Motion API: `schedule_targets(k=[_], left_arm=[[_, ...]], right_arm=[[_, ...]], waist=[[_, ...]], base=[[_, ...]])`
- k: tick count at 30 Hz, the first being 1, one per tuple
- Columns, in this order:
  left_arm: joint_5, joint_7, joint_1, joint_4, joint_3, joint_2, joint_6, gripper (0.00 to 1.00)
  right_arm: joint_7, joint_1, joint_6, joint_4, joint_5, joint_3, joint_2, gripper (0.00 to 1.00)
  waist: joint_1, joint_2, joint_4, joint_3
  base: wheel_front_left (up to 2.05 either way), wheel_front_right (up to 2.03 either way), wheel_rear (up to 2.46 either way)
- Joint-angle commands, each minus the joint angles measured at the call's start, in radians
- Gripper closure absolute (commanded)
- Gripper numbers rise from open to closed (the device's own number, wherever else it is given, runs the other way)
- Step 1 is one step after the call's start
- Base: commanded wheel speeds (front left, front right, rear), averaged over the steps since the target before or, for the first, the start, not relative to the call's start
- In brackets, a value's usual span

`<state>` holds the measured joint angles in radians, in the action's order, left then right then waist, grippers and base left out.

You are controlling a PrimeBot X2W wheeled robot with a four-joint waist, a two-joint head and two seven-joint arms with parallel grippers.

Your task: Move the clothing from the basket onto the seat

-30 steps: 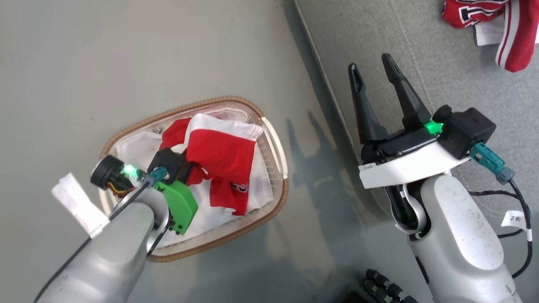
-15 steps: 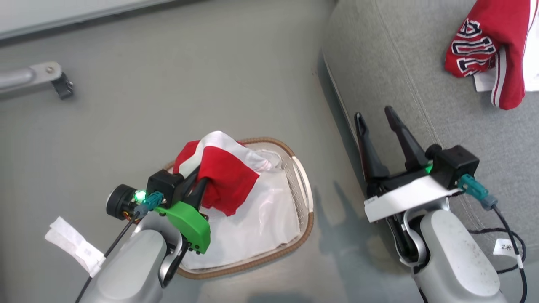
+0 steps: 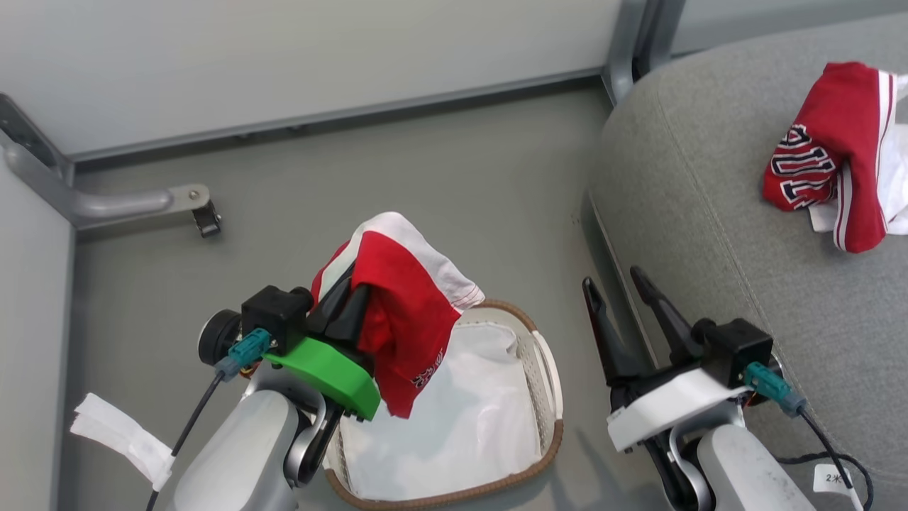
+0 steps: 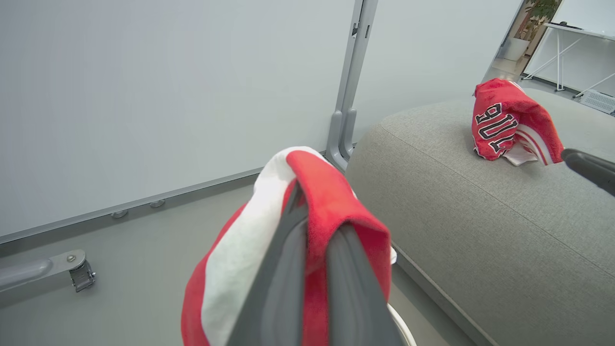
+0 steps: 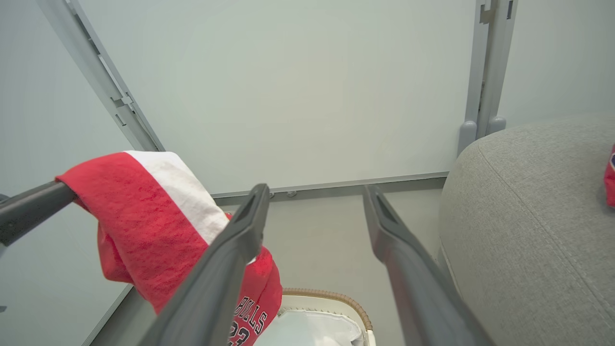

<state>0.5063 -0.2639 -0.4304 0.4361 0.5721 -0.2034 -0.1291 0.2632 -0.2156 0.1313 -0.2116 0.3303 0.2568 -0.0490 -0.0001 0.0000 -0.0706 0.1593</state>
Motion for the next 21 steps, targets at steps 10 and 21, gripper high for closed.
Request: schedule_targets(k=[10,21], left_arm=[[0.010,-0.001,0.041,-0.107,-0.061,0.035,-0.003,1.00],[-0.003,0.015,0.023,-0.186,-0.039,0.058,0.020,1.00]], right_arm=[[0.002,0.091,-0.001,-0.016,0.013,0.022,-0.004,0.00],[0.002,0.024,-0.001,0.016,-0.036,0.184,-0.004,0.00]], waist=[[0.0001,0.0000,0.032,-0.147],[0.0001,0.0000,0.042,-0.153]], base=[[0.00,0.00,0.00],[0.00,0.00,0.00]])
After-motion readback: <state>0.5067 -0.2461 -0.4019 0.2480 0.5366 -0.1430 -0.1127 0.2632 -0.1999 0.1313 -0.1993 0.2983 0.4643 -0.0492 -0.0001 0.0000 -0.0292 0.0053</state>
